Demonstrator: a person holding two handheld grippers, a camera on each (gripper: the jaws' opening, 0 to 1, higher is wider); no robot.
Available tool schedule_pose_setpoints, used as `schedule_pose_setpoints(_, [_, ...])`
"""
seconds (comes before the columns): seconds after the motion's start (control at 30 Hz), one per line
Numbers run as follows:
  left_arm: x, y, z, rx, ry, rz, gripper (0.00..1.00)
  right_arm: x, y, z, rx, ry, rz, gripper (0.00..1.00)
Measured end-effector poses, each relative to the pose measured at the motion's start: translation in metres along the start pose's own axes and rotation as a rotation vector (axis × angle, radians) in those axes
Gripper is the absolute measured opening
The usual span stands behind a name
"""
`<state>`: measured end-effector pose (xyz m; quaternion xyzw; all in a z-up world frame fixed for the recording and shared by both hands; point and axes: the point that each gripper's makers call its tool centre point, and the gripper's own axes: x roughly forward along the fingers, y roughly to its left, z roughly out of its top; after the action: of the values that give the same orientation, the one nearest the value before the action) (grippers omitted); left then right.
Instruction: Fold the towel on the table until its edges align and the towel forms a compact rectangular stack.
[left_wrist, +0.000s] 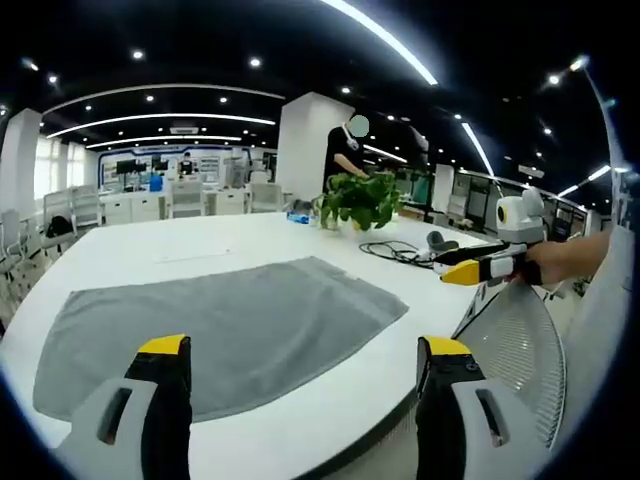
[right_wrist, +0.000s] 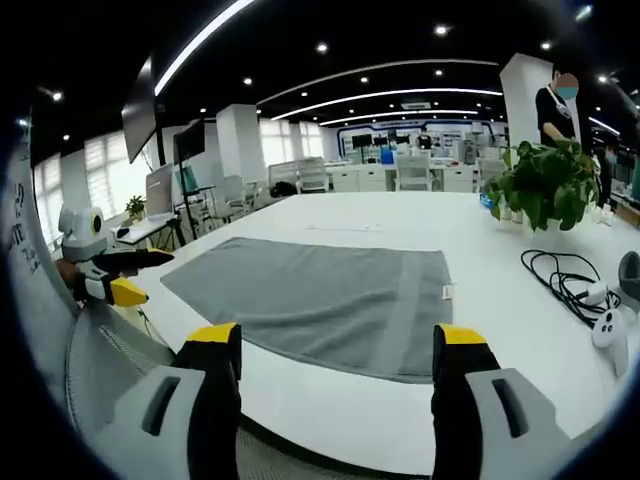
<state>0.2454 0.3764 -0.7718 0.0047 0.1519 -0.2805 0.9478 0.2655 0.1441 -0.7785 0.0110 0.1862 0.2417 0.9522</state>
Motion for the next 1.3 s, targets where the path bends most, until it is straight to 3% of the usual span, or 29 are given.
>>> schedule_pose_setpoints(1.3, [0.0013,-0.0037,-0.0053,0.0,0.027,-0.025,0.92,-0.0005,-0.0017,-0.0052,0.0,0.024,-0.014,0.7])
